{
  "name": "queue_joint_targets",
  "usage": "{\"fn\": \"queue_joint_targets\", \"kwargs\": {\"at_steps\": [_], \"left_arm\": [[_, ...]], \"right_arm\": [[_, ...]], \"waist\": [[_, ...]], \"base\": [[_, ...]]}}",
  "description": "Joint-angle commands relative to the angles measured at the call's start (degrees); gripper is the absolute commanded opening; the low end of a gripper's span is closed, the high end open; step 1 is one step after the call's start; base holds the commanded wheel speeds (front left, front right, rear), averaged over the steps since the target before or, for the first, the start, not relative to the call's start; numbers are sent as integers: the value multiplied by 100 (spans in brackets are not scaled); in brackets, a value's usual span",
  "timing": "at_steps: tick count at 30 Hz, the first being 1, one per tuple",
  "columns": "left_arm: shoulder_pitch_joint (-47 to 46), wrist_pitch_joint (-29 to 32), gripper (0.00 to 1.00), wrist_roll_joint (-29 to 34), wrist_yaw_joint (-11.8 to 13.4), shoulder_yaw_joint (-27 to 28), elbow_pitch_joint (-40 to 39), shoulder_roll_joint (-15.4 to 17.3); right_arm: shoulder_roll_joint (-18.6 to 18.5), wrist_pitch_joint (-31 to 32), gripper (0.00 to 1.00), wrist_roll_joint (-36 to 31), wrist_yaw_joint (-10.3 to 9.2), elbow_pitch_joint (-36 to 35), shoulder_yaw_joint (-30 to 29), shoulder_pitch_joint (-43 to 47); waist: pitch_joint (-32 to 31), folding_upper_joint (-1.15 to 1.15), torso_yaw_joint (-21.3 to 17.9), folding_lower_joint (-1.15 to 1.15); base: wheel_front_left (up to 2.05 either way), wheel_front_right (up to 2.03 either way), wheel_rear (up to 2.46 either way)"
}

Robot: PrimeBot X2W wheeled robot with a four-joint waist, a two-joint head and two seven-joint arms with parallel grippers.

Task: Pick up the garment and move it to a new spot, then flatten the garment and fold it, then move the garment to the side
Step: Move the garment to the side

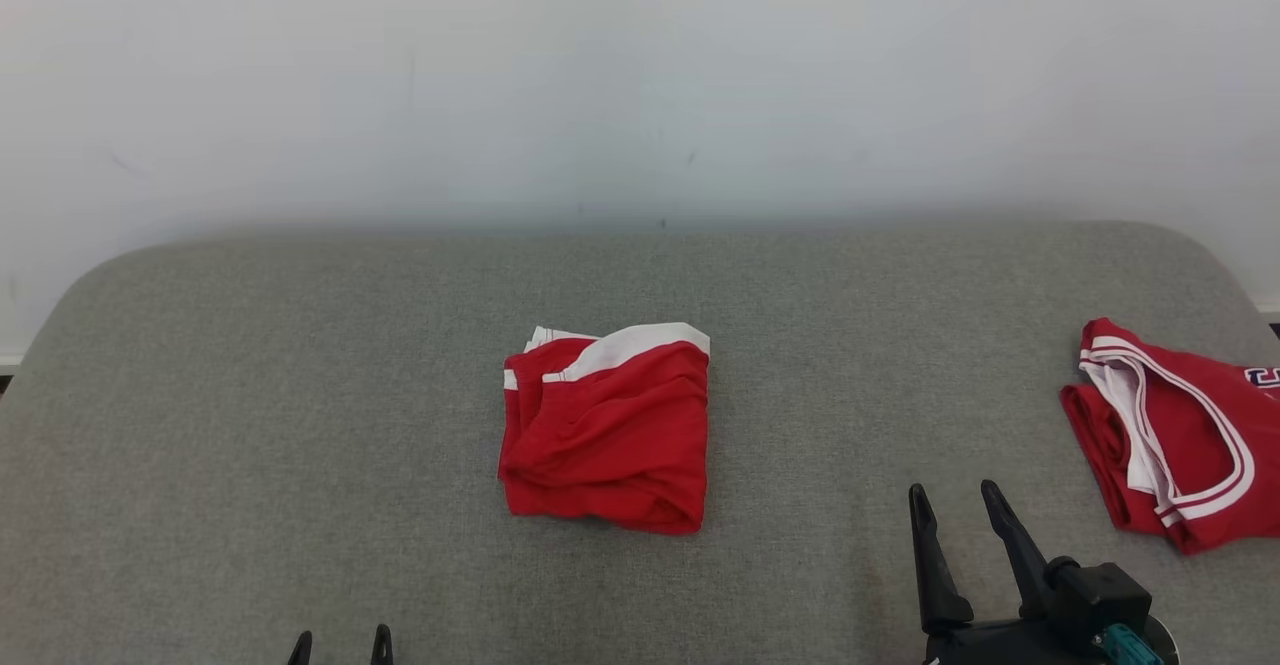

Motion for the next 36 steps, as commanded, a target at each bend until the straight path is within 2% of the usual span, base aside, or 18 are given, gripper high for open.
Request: {"fn": "queue_joint_targets", "kwargs": {"at_steps": [1, 9, 15, 26, 36], "left_arm": [[31, -16, 100, -1, -29, 3, -31, -3], [-138, -16, 100, -58, -25, -195, -128, -3], [-394, -16, 100, 71, -76, -475, -261, -1], [-853, -16, 100, 136, -184, -941, -354, -3], [-1008, -16, 100, 44, -135, -1126, -397, -5]], "right_arm": [[3, -21, 100, -29, 13, 1, 6, 63], [6, -21, 100, -9, 13, 227, 161, -113], [5, -21, 100, 241, 12, 577, 399, -541], [4, -13, 100, 642, 12, 1837, 615, -1952], [8, 55, 100, 940, 14, 3321, 870, -2923]], "waist": [[39, 0, 37, 0], [339, 0, 265, 0], [854, 0, 570, 0], [1474, 0, 1193, 0], [1713, 0, 1470, 0]], "base": [[0, 0, 0], [0, 0, 0], [0, 0, 0], [0, 0, 0], [0, 0, 0]]}}
